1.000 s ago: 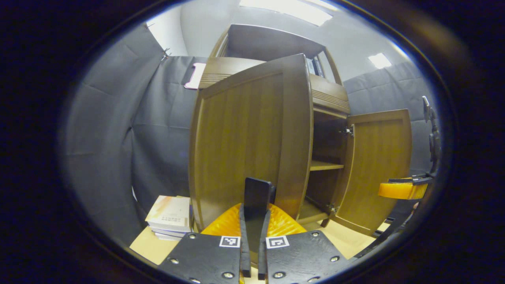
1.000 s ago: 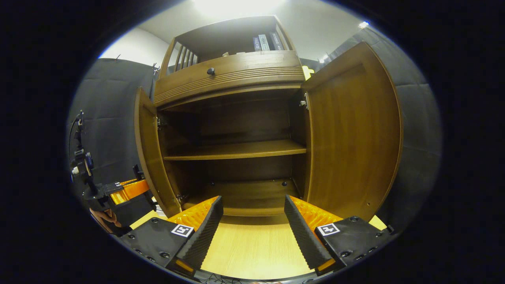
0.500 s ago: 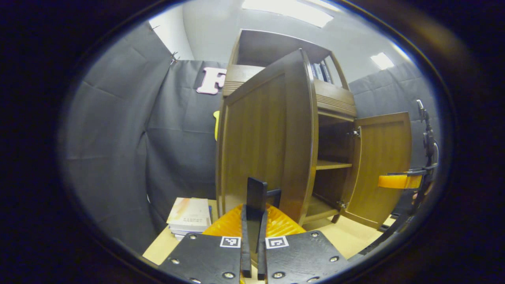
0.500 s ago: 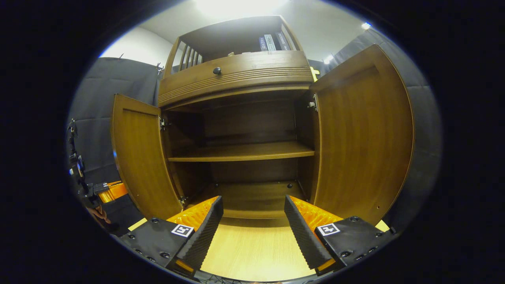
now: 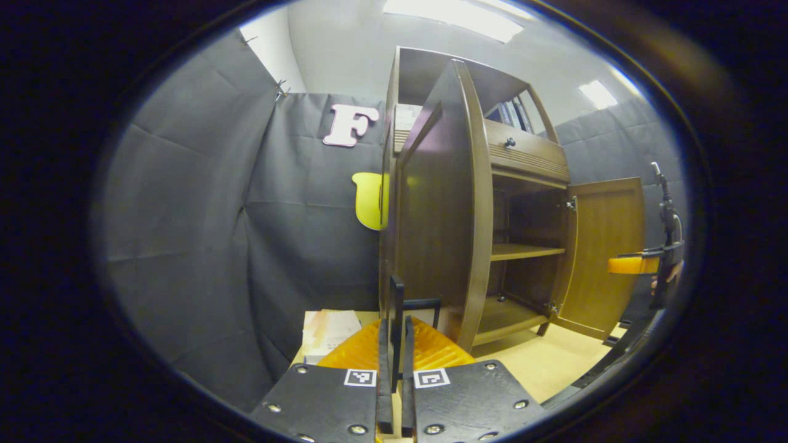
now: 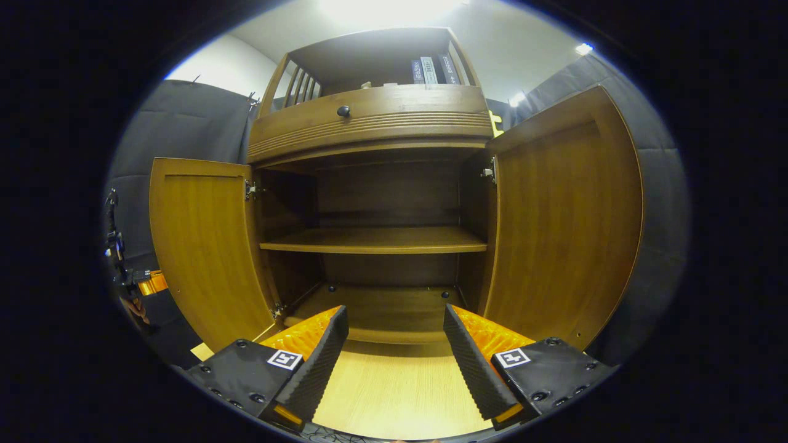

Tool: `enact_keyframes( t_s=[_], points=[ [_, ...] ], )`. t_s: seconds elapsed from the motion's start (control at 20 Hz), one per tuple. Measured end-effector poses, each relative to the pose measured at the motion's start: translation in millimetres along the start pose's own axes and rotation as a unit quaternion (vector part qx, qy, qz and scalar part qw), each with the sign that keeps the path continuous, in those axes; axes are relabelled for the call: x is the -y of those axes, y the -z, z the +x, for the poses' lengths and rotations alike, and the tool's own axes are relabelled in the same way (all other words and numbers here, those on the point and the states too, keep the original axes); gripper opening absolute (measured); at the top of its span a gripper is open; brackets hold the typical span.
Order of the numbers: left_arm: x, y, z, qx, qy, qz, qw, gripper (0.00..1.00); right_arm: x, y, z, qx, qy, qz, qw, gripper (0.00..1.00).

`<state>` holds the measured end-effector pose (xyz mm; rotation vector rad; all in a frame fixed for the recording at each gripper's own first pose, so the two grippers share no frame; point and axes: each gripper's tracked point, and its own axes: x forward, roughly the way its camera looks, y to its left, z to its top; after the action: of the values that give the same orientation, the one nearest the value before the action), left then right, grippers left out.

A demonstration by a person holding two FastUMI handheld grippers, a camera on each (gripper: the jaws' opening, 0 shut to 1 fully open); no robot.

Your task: Open the right door of the double-door shoe cabinet with the right hand, and open the left door with the left hand.

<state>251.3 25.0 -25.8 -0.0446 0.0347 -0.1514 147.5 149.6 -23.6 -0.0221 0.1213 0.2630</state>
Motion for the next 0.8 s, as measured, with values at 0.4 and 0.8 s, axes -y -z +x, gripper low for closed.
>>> enact_keyframes(
  t_s=[0.4,0.8],
  points=[
    [-4.4,-9.8,-5.3,0.018,-0.028,-0.053,0.998,0.07,8.5,-10.8,9.2,0.000,0.005,-0.002,1.000,0.93],
    [-16.2,-13.4,-28.2,0.012,-0.115,-0.048,0.992,0.08,24.7,-10.3,12.0,0.005,0.009,0.012,1.000,0.98]
  ],
)
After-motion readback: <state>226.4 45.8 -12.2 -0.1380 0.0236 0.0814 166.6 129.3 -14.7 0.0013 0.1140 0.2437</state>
